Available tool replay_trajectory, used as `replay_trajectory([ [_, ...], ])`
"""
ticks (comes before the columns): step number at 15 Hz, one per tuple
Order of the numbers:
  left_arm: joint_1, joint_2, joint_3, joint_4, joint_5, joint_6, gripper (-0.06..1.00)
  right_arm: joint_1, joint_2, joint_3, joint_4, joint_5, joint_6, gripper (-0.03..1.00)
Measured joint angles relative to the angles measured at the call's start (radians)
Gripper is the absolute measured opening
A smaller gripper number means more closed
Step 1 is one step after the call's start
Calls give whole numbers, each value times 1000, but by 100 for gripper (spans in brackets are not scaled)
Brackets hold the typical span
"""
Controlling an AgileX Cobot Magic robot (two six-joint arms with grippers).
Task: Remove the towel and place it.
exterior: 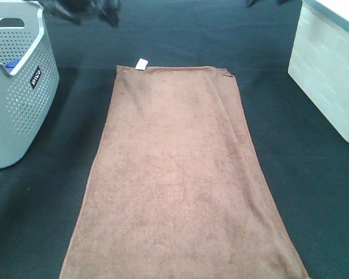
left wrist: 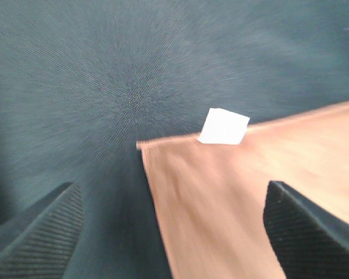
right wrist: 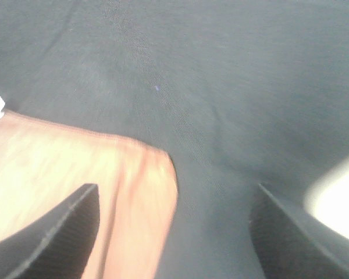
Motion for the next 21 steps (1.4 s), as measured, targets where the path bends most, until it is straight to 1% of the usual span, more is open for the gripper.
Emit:
replay_trajectory([
  [2,38,-87,0,9,117,-36,80,0,-93,0,-68,125,48,70],
  [5,150,-162,-4,18,301,-45,80,-3,-187,0,-164,288,121,70],
  [6,184,-170,-4,21,323,-45,80,-6,-205,0,-173,341,149,70],
  [7,209,-177,-4,26,326,-48,80,-11,-222,0,-175,359,173,70],
  [9,223,-205,27,27,328,-48,80,-11,-273,29,-163,361,199,70],
  [10,223,-246,98,25,328,-41,80,-11,-312,75,-136,361,202,70],
  [11,222,-302,210,22,326,-29,80,-11,-365,148,-118,360,206,70],
  [14,222,-544,566,32,333,-1,80,-11,-617,492,-114,359,224,70],
  [16,222,-752,823,33,326,1,80,-11,-830,752,-120,362,252,70],
  [19,222,-1064,1151,33,257,1,80,-11,-1148,1098,-121,370,268,70],
  [21,222,-1266,1332,33,195,1,80,-11,-1341,1266,-121,372,271,70],
])
